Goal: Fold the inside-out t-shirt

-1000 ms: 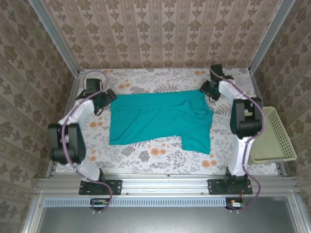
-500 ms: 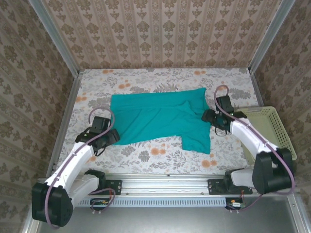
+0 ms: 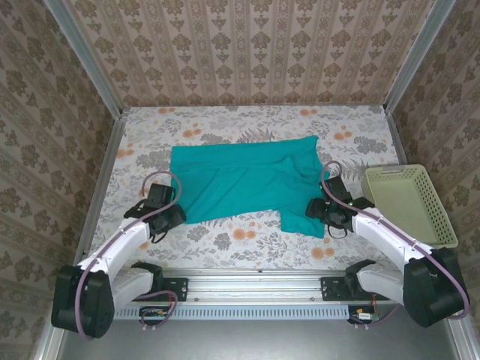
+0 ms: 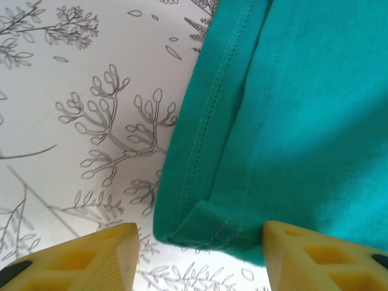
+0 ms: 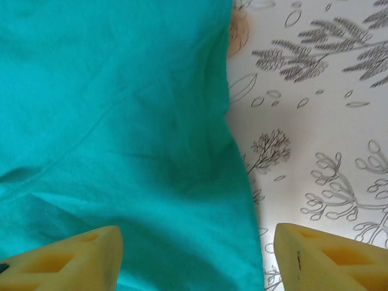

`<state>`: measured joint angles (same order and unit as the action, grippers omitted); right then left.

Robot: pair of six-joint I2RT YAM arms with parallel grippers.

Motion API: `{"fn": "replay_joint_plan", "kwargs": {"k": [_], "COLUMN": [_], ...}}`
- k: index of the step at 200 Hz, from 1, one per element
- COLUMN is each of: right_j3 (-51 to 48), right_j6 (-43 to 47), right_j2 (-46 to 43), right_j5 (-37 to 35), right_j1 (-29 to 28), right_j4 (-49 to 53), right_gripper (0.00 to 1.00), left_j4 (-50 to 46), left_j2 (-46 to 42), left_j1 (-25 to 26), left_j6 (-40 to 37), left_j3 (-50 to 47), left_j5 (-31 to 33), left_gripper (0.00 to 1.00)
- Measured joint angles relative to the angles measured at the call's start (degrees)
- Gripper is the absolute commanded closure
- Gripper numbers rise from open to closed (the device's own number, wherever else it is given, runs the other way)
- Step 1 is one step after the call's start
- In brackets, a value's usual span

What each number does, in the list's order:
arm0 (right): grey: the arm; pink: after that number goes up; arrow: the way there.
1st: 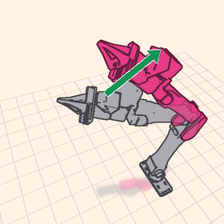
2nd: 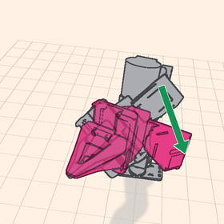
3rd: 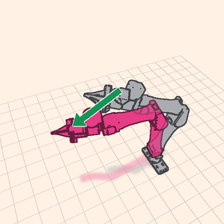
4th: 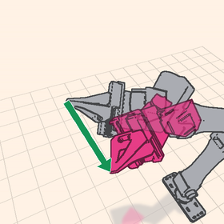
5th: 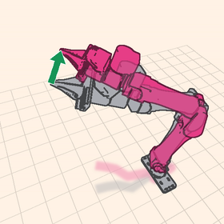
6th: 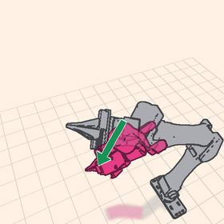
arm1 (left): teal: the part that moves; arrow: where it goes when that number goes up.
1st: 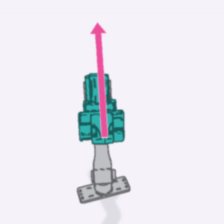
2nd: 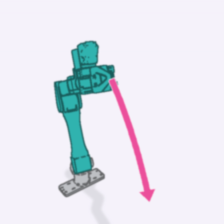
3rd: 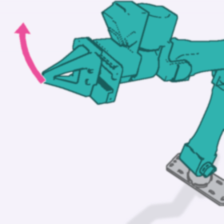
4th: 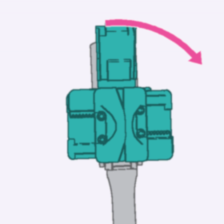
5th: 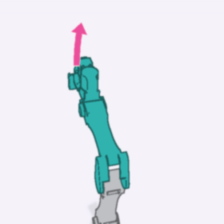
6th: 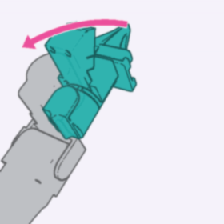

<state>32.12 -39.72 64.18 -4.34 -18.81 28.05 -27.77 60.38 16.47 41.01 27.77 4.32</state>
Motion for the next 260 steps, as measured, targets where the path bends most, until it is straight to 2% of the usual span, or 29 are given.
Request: {"fn": "replay_joint_plan", "kwargs": {"k": [32,52,106,122,150,173,193,227,260], "right_j3": [-0.8,-1.1,-1.1,-1.0,-0.4,0.9,1.6,2.0,2.4], "right_j6": [-2.1,-3.5,-6.8,-7.1,-6.8,-6.9,-6.5,-7.0,-8.1], "right_j2": [1.6,2.5,5.7,6.4,8.2,10.3,11.2,9.7,-0.8], "right_j5": [-1.3,-2.3,-5.8,-6.5,-7.6,-8.9,-9.7,-13.5,-18.5], "right_j1": [-3.0,-4.2,-8.4,-9.2,-9.6,-10.1,-10.3,-11.1,-11.4], "right_j4": [0.0,0.1,1.4,2.1,2.5,3.1,3.7,6.7,12.7], "right_gripper": [0.24,0.24,0.31,0.36,0.55,0.8,1.0,1.0,1.0], "left_j4": [3.9,5.8,8.8,9.7,11.0,11.5,11.5,9.1,2.5], "left_j2": [4.3,4.8,7.4,7.6,7.8,7.8,7.6,4.1,-6.9], "left_j1": [0.0,0.0,0.0,0.0,0.0,0.0,0.0,2.6,6.2], "left_j6": [0.7,1.5,3.1,3.3,3.9,4.1,4.4,5.6,8.6], "left_j3": [-0.2,-0.8,-1.4,-1.6,-1.8,-1.9,-1.9,-2.9,-3.8], "left_j5": [-0.2,-0.2,-0.2,-0.2,-0.2,-0.4,-0.6,0.2,3.0], "left_gripper": [0.55,0.61,0.79,0.82,0.91,1.0,1.0,1.0,1.0]}}
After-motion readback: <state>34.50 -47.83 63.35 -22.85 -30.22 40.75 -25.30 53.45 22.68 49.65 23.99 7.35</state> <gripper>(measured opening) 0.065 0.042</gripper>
